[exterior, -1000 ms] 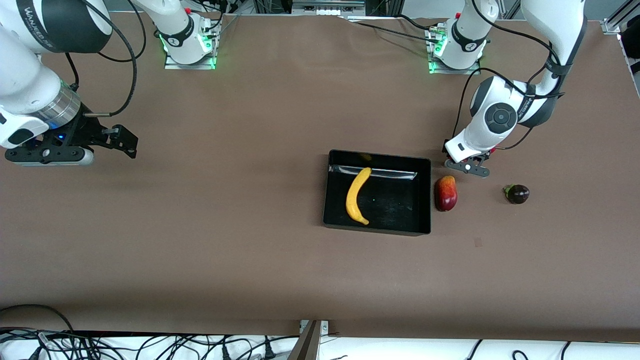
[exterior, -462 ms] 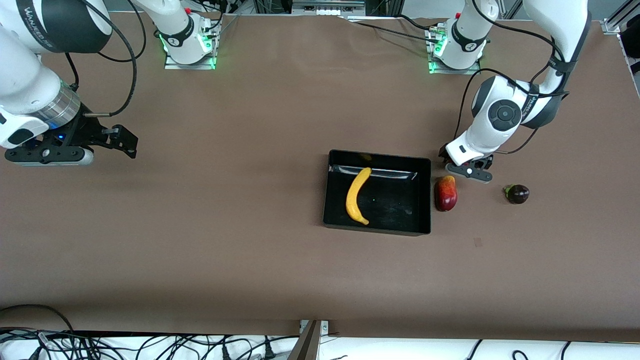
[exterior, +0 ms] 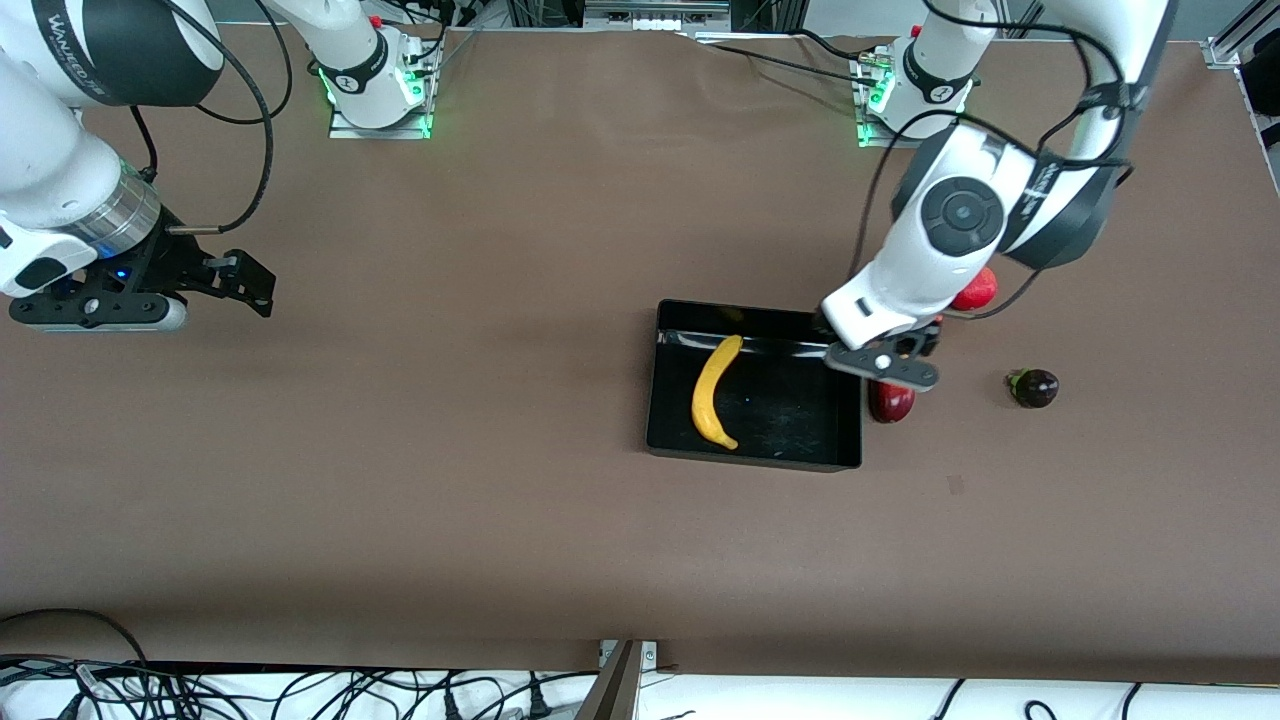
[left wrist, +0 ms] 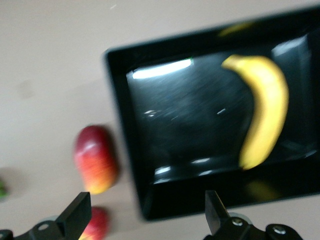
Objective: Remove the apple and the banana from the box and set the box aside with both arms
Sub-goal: 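Move the left gripper back into the tray over the yellow banana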
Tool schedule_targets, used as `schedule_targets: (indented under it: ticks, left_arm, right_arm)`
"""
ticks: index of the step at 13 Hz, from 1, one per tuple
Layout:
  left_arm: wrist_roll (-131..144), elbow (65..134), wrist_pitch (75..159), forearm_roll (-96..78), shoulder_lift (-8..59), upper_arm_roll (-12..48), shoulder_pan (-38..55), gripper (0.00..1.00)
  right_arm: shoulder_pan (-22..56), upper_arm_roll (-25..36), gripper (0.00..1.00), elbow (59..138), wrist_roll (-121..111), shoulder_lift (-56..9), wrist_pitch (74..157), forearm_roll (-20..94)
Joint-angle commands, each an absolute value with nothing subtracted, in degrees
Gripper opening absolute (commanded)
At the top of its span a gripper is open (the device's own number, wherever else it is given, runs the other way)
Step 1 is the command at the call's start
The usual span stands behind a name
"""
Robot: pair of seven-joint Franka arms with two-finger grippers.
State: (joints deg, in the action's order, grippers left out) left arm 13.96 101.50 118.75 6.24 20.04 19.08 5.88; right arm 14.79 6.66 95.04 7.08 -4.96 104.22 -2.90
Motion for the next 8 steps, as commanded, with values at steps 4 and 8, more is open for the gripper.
schedule_targets:
  ticks: [4, 8]
  left_arm:
    - [27.33, 91.40, 129.44, 4.66, 38.83, 18.37, 15.29, 1.00]
    - [30.48, 93.42, 134.02, 10.02, 41.92, 18.37, 16.70, 1.00]
  right_arm:
    - [14.06, 6.06, 1.00, 94.22, 7.73, -5.27, 103.97, -2.99]
    - [14.06, 6.06, 1.00, 94.22, 7.73, -5.19, 104.06, -2.99]
